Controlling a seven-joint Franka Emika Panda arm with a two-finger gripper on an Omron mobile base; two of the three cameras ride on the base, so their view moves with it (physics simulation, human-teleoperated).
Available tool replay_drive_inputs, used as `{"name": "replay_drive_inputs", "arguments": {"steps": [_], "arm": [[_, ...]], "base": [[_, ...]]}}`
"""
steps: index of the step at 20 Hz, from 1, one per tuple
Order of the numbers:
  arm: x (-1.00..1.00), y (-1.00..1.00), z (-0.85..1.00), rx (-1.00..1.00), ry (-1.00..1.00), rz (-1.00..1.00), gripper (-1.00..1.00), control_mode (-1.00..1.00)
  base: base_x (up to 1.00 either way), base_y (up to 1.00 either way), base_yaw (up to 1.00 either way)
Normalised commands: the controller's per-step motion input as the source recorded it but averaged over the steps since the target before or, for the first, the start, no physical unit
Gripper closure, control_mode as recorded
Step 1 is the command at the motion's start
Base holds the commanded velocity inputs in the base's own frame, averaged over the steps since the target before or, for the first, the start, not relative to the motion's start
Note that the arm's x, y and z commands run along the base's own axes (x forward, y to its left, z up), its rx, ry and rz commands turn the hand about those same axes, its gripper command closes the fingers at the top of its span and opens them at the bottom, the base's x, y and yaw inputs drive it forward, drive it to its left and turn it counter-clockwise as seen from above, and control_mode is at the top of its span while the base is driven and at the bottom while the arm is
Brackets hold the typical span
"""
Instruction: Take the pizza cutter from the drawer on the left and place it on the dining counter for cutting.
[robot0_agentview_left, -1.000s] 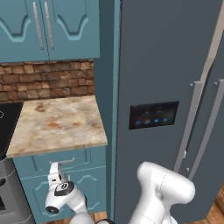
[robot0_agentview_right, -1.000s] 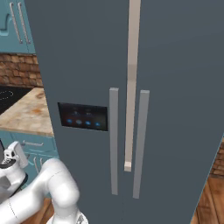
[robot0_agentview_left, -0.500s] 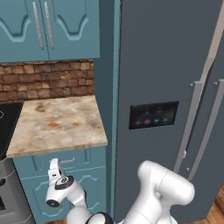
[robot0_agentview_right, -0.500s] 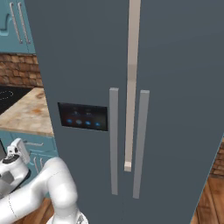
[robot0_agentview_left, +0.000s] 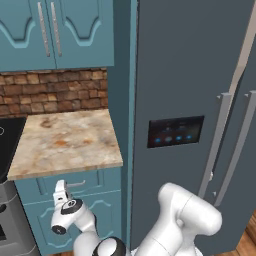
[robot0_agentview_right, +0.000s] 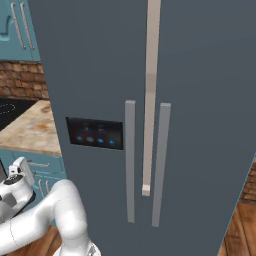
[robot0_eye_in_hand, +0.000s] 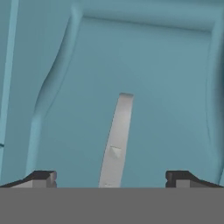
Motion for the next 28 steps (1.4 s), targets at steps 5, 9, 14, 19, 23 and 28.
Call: {"name": "replay_drive_inputs", "arguments": {"steps": [5, 9, 14, 19, 23, 28], "arm": [[0.07, 0.00, -0.17, 0.00, -0.04, 0.01, -1.00, -1.00], [0.01, 0.00, -0.21, 0.00, -0.08, 0.01, -1.00, -1.00], [0.01, 0.00, -0.27, 0.00, -0.08, 0.03, -1.00, -1.00], [0.05, -0.14, -0.33, 0.00, -0.07, 0.03, -1.00, -1.00], [0.00, -0.30, -0.36, 0.02, -0.09, 0.04, -1.00, -1.00], [0.00, -0.36, -0.29, 0.03, -0.10, 0.01, -1.00, -1.00]], "base": [[0.00, 0.00, 0.00], [0.00, 0.00, 0.00], [0.00, 0.00, 0.00], [0.00, 0.00, 0.00], [0.00, 0.00, 0.00], [0.00, 0.00, 0.00]]}}
